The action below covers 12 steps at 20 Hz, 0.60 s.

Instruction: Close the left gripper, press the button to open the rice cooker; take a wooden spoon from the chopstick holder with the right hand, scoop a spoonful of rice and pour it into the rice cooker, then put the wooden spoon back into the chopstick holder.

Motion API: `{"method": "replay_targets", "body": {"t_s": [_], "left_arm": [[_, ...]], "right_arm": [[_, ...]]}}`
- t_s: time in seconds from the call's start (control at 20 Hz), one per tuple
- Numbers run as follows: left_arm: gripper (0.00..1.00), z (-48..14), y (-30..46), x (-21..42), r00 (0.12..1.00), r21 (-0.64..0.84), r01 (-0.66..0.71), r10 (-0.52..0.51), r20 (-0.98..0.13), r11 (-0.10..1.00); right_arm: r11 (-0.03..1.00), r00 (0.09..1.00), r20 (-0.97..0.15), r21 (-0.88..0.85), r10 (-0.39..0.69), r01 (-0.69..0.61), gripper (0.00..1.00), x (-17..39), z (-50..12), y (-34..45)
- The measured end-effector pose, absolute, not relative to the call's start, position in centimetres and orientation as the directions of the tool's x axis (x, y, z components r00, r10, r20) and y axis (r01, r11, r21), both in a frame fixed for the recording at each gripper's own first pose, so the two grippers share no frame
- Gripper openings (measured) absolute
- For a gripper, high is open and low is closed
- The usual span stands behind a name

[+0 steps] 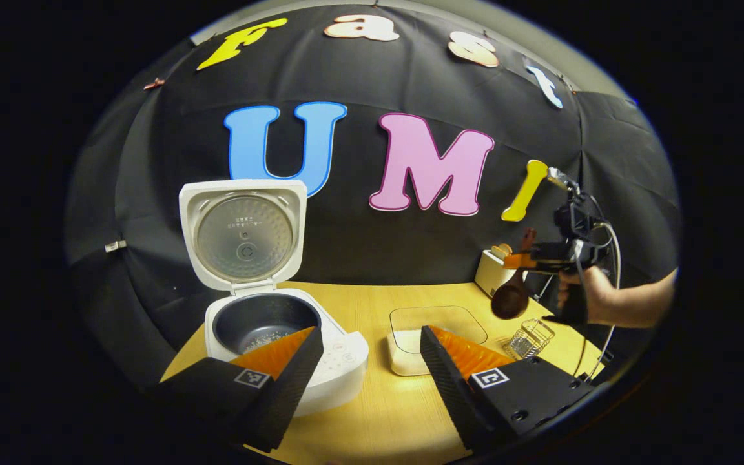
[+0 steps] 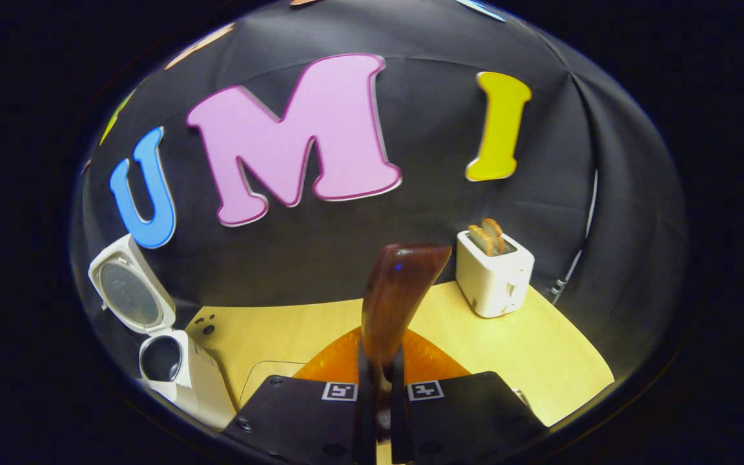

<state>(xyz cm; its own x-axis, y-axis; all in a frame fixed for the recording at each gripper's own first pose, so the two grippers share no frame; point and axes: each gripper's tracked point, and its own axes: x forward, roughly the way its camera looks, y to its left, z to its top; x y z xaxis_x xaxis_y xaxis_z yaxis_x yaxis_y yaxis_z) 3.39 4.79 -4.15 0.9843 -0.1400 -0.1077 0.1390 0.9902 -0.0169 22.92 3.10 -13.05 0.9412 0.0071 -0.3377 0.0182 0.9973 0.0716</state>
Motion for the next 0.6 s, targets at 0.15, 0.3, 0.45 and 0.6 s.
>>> {"method": "replay_targets", "body": {"t_s": [0.15,0.3,0.45,0.6], "left_arm": [[0.96,-4.9,5.4,3.0,0.977,-0.047,0.158,-0.163,-0.135,0.986],[0.94,-6.0,6.7,3.0,0.974,0.002,0.156,-0.154,-0.167,0.988],[0.94,-6.0,7.6,3.3,0.973,0.017,0.152,-0.147,-0.176,0.988],[0.94,-5.9,8.5,4.0,0.974,-0.014,0.133,-0.133,-0.184,0.991]], "right_arm": [[0.998,0.933,-0.356,0.063,0.041,-0.02,0.13,24.1,-16.3,7.5],[0.999,0.929,-0.368,0.006,0.039,-0.04,0.13,25.3,-19.8,10.5],[0.998,0.918,-0.393,-0.011,0.048,-0.057,0.13,25.2,-23.1,12.5],[0.998,0.92,-0.391,-0.059,0.0,-0.026,0.13,25.5,-25.4,12.0]]}}
